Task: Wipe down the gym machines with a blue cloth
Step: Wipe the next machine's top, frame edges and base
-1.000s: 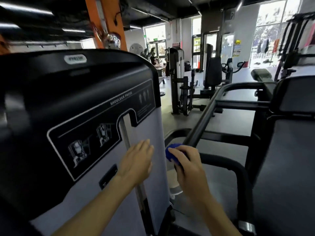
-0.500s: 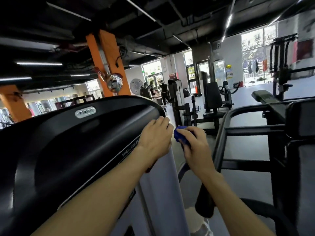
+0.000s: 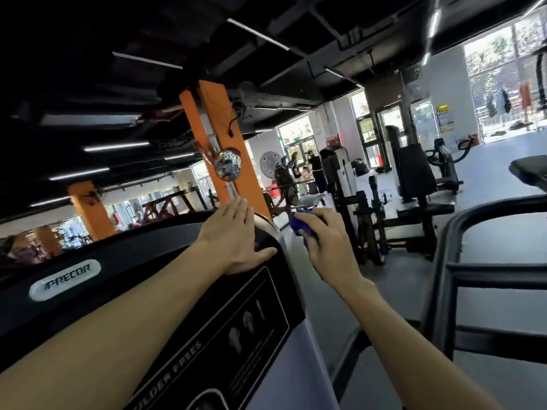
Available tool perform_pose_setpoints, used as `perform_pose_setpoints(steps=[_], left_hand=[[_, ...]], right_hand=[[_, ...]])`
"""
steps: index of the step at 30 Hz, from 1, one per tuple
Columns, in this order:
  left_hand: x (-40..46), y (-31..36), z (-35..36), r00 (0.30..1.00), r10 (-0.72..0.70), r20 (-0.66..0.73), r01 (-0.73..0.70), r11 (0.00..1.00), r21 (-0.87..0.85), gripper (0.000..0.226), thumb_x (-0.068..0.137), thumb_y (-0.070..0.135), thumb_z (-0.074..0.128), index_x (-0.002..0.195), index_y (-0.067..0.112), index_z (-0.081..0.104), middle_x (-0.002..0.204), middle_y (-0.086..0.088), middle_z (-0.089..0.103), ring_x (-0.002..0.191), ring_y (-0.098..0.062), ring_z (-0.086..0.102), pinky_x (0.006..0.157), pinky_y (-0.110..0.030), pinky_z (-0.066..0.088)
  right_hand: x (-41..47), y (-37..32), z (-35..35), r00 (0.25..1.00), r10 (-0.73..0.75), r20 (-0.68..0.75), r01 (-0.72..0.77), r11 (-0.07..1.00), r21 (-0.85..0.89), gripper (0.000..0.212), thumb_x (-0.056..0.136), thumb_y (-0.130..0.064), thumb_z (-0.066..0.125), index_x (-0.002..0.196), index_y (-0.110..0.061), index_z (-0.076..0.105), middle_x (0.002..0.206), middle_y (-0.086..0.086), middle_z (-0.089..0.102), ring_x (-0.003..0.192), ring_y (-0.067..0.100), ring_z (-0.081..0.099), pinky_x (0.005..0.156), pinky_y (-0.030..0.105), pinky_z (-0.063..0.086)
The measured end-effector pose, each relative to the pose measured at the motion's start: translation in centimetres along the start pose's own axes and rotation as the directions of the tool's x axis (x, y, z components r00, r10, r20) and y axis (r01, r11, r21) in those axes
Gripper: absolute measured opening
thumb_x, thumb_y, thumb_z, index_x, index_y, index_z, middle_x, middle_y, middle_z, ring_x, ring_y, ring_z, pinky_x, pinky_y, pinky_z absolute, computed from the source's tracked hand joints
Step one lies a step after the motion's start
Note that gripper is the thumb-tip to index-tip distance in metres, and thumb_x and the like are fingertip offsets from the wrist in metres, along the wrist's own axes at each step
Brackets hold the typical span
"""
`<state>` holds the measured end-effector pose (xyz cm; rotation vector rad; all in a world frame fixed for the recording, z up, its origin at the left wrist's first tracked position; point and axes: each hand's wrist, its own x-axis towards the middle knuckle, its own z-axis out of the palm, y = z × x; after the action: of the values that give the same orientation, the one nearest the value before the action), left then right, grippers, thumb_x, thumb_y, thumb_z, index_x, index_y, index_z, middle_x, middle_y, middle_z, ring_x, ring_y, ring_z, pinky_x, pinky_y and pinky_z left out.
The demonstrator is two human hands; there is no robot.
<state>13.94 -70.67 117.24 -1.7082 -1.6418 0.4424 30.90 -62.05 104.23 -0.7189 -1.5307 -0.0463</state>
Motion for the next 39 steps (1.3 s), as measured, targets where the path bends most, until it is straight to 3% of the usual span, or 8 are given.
perform_pose_setpoints(steps=[7, 9, 14, 22, 25, 30, 35, 39], left_hand=[[3.1, 2.3, 1.5, 0.994, -0.097, 0.048, 0.095, 0.994, 0.053, 0.117, 0.090, 0.088, 0.019, 0.161, -0.004, 0.012, 0.170, -0.025, 0.014, 0.159, -0.035, 0.011, 0.130, -0.047, 0.008], [3.0, 2.9, 1.5, 0.992, -0.121, 0.039, 0.117, 0.989, 0.094, 0.114, 0.091, 0.087, 0.018, 0.160, -0.004, 0.017, 0.168, -0.025, 0.021, 0.157, -0.036, 0.016, 0.130, -0.048, 0.009], [3.2, 3.6, 1.4, 0.985, -0.153, 0.074, 0.140, 0.978, 0.155, 0.113, 0.092, 0.085, 0.013, 0.162, -0.003, 0.007, 0.170, -0.024, 0.012, 0.159, -0.036, 0.009, 0.130, -0.048, 0.004], [3.5, 4.2, 1.3, 0.976, -0.192, 0.107, 0.171, 0.969, 0.176, 0.114, 0.091, 0.086, 0.011, 0.163, -0.002, 0.003, 0.172, -0.022, 0.006, 0.160, -0.035, 0.004, 0.131, -0.047, 0.003], [3.5, 4.4, 1.4, 0.976, -0.196, 0.095, 0.177, 0.968, 0.181, 0.114, 0.091, 0.085, 0.012, 0.163, -0.003, 0.004, 0.171, -0.022, 0.008, 0.160, -0.035, 0.005, 0.130, -0.048, 0.004], [3.4, 4.5, 1.6, 0.977, -0.203, 0.069, 0.188, 0.966, 0.177, 0.115, 0.090, 0.087, 0.011, 0.162, -0.003, 0.010, 0.170, -0.022, 0.015, 0.159, -0.035, 0.010, 0.130, -0.048, 0.007], [3.5, 4.5, 1.6, 0.978, -0.202, 0.053, 0.189, 0.965, 0.180, 0.119, 0.083, 0.087, 0.006, 0.160, -0.003, 0.019, 0.167, -0.023, 0.023, 0.158, -0.035, 0.017, 0.130, -0.047, 0.010], [3.5, 4.6, 1.7, 0.980, -0.196, 0.038, 0.185, 0.964, 0.191, 0.118, 0.085, 0.087, 0.007, 0.159, -0.003, 0.020, 0.166, -0.023, 0.025, 0.157, -0.035, 0.019, 0.130, -0.048, 0.011]], right_hand=[[5.3, 5.6, 6.4, 0.985, -0.129, 0.112, 0.114, 0.985, 0.129, 0.033, 0.094, -0.013, 0.064, 0.127, -0.015, 0.069, 0.122, 0.009, 0.057, 0.110, 0.031, 0.054, 0.095, 0.035, 0.047], [6.2, 5.9, 8.0, 0.967, -0.186, 0.173, 0.155, 0.972, 0.175, 0.033, 0.094, -0.011, 0.067, 0.126, -0.013, 0.070, 0.120, 0.010, 0.057, 0.111, 0.029, 0.052, 0.095, 0.032, 0.046], [7.7, 6.4, 10.2, 0.914, -0.283, 0.291, 0.206, 0.941, 0.270, 0.030, 0.096, -0.007, 0.064, 0.125, -0.011, 0.070, 0.121, 0.010, 0.054, 0.114, 0.021, 0.043, 0.098, 0.022, 0.036], [6.3, 8.2, 8.6, 0.867, -0.283, 0.410, 0.121, 0.918, 0.378, 0.032, 0.106, -0.033, 0.053, 0.135, -0.027, 0.064, 0.156, 0.001, 0.040, 0.142, 0.020, 0.032, 0.114, 0.026, 0.022], [6.0, 8.4, 8.5, 0.873, -0.269, 0.406, 0.084, 0.904, 0.419, 0.030, 0.105, -0.035, 0.054, 0.132, -0.027, 0.066, 0.146, -0.003, 0.049, 0.137, 0.014, 0.041, 0.112, 0.018, 0.025], [8.6, 7.5, 10.2, 0.874, -0.339, 0.349, 0.199, 0.904, 0.378, 0.022, 0.099, -0.017, 0.064, 0.120, -0.019, 0.072, 0.116, 0.003, 0.058, 0.111, 0.021, 0.050, 0.099, 0.033, 0.041], [10.6, 5.7, 11.3, 0.855, -0.368, 0.366, 0.273, 0.918, 0.287, 0.024, 0.100, -0.011, 0.063, 0.121, -0.009, 0.073, 0.112, 0.015, 0.052, 0.111, 0.031, 0.045, 0.091, 0.039, 0.048], [9.3, 5.8, 10.8, 0.847, -0.389, 0.363, 0.341, 0.921, 0.191, 0.029, 0.102, -0.009, 0.057, 0.128, -0.010, 0.070, 0.114, 0.016, 0.047, 0.113, 0.030, 0.041, 0.095, 0.032, 0.044]])
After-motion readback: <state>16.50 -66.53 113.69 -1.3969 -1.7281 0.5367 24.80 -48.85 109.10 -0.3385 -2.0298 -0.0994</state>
